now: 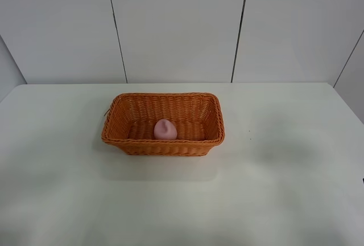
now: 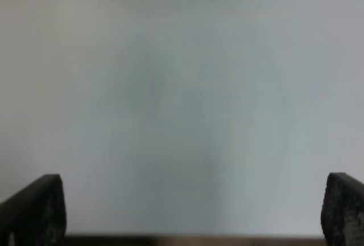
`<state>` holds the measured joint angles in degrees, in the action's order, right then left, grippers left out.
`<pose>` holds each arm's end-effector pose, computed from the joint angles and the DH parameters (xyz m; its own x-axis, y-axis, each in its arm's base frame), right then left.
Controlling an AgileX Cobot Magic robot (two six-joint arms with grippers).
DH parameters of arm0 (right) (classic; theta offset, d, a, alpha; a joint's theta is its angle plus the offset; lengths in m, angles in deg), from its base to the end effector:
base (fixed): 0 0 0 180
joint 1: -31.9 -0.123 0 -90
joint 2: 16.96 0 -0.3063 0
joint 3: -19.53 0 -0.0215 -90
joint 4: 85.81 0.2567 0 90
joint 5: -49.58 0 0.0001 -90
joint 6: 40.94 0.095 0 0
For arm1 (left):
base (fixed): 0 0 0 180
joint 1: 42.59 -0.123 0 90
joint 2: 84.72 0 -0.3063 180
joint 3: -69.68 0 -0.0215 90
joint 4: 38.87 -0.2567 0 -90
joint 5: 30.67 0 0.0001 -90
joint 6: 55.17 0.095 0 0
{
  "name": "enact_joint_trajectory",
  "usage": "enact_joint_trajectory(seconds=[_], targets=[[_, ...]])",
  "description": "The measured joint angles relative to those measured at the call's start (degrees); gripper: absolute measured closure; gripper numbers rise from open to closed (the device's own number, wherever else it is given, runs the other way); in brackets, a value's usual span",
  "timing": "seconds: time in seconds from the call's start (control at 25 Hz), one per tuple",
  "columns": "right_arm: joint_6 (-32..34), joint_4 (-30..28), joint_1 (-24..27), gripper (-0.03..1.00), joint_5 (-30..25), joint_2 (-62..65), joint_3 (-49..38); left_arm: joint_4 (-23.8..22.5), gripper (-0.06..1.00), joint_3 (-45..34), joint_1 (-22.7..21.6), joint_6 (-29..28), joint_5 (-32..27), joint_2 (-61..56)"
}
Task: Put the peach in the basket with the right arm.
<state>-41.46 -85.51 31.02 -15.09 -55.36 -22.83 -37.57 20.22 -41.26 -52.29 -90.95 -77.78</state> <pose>0.0637 0.0014 0.2974 -0.8232 -0.0195 -0.5674 -0.0237 0.9997 0.0000 -0.0174 -0.0015 0.2772 -0.4469 0.0494 -0.8932 0.0583 0.9980 0.0260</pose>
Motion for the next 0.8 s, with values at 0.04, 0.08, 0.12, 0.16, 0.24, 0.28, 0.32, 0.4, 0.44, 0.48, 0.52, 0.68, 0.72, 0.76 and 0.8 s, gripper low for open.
enact_joint_trajectory(seconds=[0.04, 0.08, 0.12, 0.16, 0.24, 0.28, 0.32, 0.4, 0.44, 0.48, 0.52, 0.68, 0.72, 0.76, 0.8], targets=[[0.0, 0.0, 0.0, 0.27, 1.6, 3.2, -1.7, 0.0, -0.04, 0.0, 0.0, 0.0, 0.0, 0.0], [0.0, 0.1, 0.0, 0.27, 2.6, 6.9, -2.9, 0.0, -0.04, 0.0, 0.0, 0.0, 0.0, 0.0], [0.0, 0.3, 0.0, 0.27, 3.3, 10.3, -4.3, 0.0, -0.04, 0.0, 0.0, 0.0, 0.0, 0.0], [0.0, 0.5, 0.0, 0.27, 3.8, 13.4, -5.5, 0.0, -0.04, 0.0, 0.0, 0.0, 0.0, 0.0], [0.1, 0.8, 0.0, 0.27, 4.5, 18.3, -6.8, 0.0, -0.04, 0.0, 0.0, 0.0, 0.0, 0.0], [0.1, 0.9, 0.0, 0.27, 4.8, 20.4, -7.0, 0.0, -0.04, 0.0, 0.0, 0.0, 0.0, 0.0], [0.2, 1.0, 0.0, 0.27, 4.9, 22.0, -7.1, 0.0, -0.04, 0.0, 0.0, 0.0, 0.0, 0.0], [0.2, 1.0, 0.0, 0.27, 5.2, 25.2, -7.1, 0.0, -0.04, 0.0, 0.0, 0.0, 0.0, 0.0], [0.2, 1.0, 0.0, 0.27, 5.3, 26.7, -7.1, 0.0, -0.04, 0.0, 0.0, 0.0, 0.0, 0.0], [0.2, 1.0, 0.0, 0.27, 5.4, 27.9, -7.1, 0.0, -0.04, 0.0, 0.0, 0.0, 0.0, 0.0], [0.2, 1.0, 0.0, 0.27, 5.5, 29.3, -7.1, 0.0, -0.04, 0.0, 0.0, 0.0, 0.0, 0.0], [0.2, 1.0, -0.1, 0.27, 5.6, 31.3, -7.1, 0.0, -0.04, 0.0, 0.0, 0.0, 0.0, 0.0], [0.2, 1.0, -0.1, 0.27, 5.6, 31.3, -7.1, 0.0, -0.04, 0.0, 0.0, 0.0, 0.0, 0.0], [0.2, 1.0, -0.1, 0.27, 5.6, 31.3, -7.2, 0.0, -0.04, 0.0, 0.0, 0.0, 0.0, 0.0], [0.2, 1.0, -0.1, 0.27, 5.6, 31.3, -7.2, 0.0, -0.04, 0.0, 0.0, 0.0, 0.0, 0.0]])
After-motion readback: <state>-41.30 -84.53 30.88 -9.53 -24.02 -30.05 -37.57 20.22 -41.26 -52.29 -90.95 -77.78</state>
